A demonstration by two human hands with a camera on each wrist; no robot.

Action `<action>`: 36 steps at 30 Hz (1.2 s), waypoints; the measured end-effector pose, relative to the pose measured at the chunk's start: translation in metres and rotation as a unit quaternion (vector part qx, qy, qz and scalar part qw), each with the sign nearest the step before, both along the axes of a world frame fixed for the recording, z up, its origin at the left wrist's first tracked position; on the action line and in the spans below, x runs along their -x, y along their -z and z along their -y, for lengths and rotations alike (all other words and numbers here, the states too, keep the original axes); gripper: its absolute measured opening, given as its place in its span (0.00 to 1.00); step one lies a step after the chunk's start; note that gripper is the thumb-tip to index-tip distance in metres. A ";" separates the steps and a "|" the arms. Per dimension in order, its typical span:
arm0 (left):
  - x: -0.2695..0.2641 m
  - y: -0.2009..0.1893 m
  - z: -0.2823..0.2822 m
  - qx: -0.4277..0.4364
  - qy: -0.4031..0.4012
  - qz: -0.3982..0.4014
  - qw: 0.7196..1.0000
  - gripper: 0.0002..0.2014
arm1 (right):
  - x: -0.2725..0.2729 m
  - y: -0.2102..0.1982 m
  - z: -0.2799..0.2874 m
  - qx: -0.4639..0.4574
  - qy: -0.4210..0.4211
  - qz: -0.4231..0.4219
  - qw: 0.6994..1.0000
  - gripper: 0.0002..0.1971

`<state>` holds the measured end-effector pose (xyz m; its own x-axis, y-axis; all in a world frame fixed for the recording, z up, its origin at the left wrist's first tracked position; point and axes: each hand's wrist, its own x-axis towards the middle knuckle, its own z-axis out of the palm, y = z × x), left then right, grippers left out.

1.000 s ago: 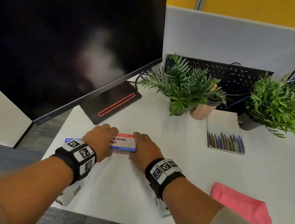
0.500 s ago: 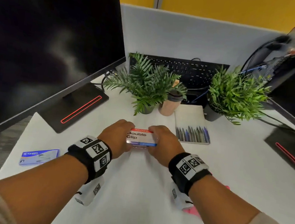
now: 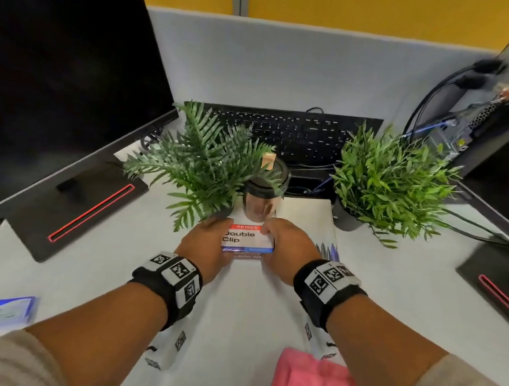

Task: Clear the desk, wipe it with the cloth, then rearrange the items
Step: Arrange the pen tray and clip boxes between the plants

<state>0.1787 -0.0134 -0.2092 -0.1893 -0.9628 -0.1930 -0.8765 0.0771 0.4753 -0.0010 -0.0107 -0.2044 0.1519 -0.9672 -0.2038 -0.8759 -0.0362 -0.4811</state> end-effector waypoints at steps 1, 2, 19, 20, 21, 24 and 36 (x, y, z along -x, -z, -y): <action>0.002 0.002 0.001 0.001 -0.008 -0.004 1.000 0.28 | 0.002 0.002 0.003 0.001 -0.001 0.002 1.000 0.22; 0.003 0.004 0.001 0.002 -0.019 -0.008 1.000 0.29 | 0.004 0.005 0.005 0.003 -0.001 0.007 1.000 0.22; 0.009 0.008 0.006 -0.001 -0.051 -0.027 0.998 0.28 | 0.015 0.013 0.012 0.008 -0.004 0.014 1.000 0.22; 0.010 0.007 0.005 -0.001 -0.050 -0.025 0.998 0.28 | 0.015 0.013 0.011 0.007 -0.004 0.014 1.000 0.22; 0.010 0.006 0.005 -0.001 -0.047 -0.024 0.999 0.29 | 0.015 0.012 0.010 0.006 -0.003 0.015 1.000 0.23; 0.003 0.003 -0.002 -0.009 -0.043 -0.014 0.999 0.31 | 0.014 0.010 0.004 0.022 0.007 0.019 1.000 0.23; -0.097 -0.023 -0.073 -0.015 -0.025 0.052 0.998 0.23 | -0.104 -0.013 -0.061 0.032 -0.107 0.035 0.993 0.08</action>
